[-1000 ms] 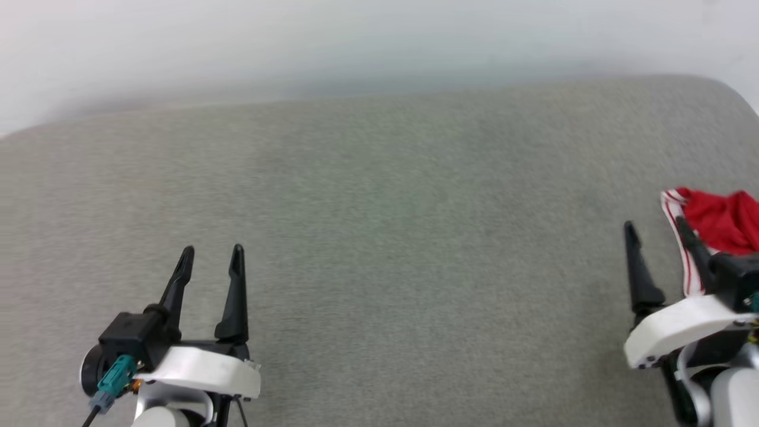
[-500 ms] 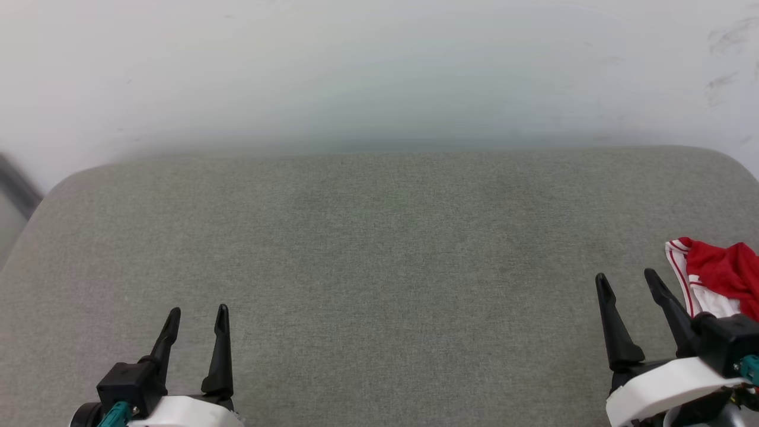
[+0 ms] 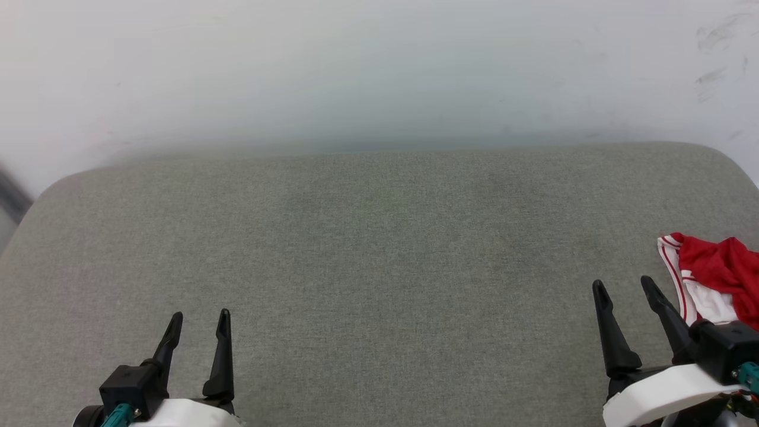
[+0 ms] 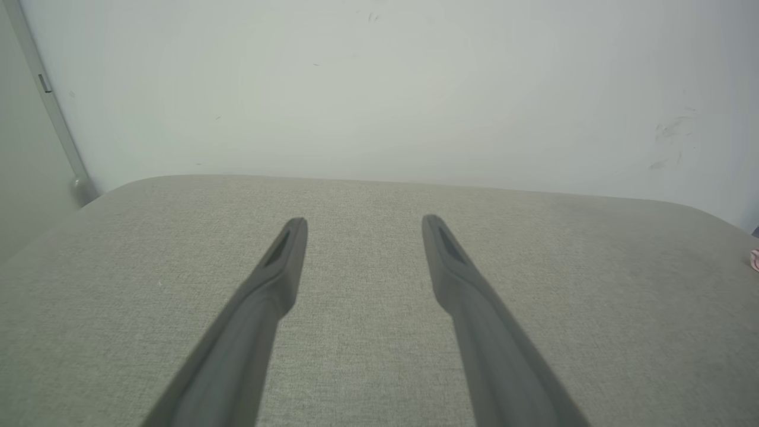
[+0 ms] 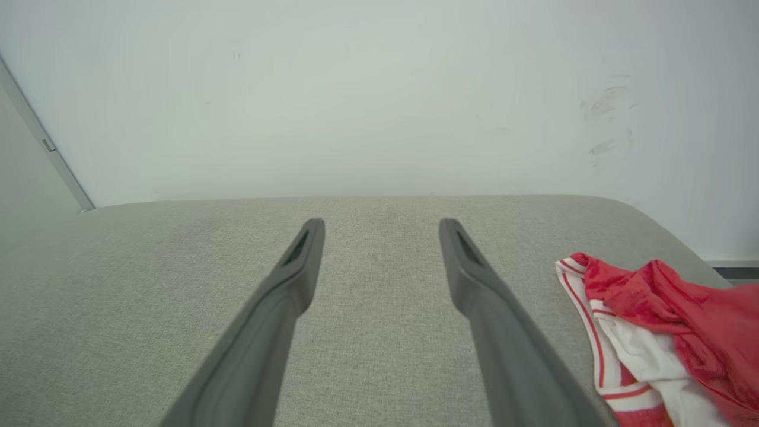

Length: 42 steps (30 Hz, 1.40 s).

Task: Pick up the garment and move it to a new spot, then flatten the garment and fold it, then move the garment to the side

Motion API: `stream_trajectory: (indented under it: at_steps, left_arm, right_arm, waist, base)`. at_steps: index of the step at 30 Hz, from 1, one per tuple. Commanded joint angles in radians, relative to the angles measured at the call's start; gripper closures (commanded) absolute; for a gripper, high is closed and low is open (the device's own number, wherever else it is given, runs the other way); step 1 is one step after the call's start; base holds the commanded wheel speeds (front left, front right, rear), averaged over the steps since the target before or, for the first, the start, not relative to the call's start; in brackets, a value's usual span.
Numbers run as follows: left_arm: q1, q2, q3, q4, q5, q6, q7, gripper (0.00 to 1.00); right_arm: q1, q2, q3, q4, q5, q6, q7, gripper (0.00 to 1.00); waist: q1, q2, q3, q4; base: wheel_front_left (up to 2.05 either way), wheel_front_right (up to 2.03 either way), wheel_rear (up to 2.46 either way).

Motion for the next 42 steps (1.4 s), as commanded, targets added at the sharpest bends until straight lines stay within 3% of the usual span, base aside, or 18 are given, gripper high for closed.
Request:
stream_trajectory:
  at_steps: [1, 6, 7, 10, 42]
  left_arm:
    - [-0.005, -0.004, 0.004, 0.004, 0.009, -0.002, -0.004, 0.00]
    - [-0.009, -0.008, 0.007, 0.007, 0.012, -0.008, -0.004, 0.00]
    - [0.000, -0.007, 0.005, 0.006, 0.008, -0.005, 0.000, 1.00]
    - [0.010, -0.019, -0.001, 0.032, 0.005, -0.005, 0.004, 1.00]
    - [-0.068, -0.090, 0.100, 0.092, -0.470, -0.079, 0.144, 1.00]
  right_arm:
    - [-0.001, 0.005, -0.001, 0.003, 0.003, -0.001, -0.005, 0.00]
    - [-0.008, 0.005, 0.003, 0.014, 0.013, -0.001, -0.012, 0.00]
    - [-0.002, 0.001, 0.003, 0.013, 0.007, 0.000, -0.008, 1.00]
    - [0.008, 0.001, 0.005, 0.040, 0.008, 0.000, -0.007, 1.00]
    - [-0.073, -0.023, 0.001, 0.171, 0.597, 0.000, -0.003, 1.00]
  waist:
    - [0.0001, 0.0000, 0.001, 0.000]
    - [0.0001, 0.0000, 0.005, 0.001]
    - [0.0001, 0.0000, 0.005, 0.001]
    - [0.0001, 0.0000, 0.005, 0.001]
    - [0.0001, 0.0000, 0.011, 0.003]
  base:
    - [0.00, 0.00, 0.00]
    - [0.00, 0.00, 0.00]
    - [0.00, 0.00, 0.00]
    - [0.00, 0.00, 0.00]
    - [0.00, 0.00, 0.00]
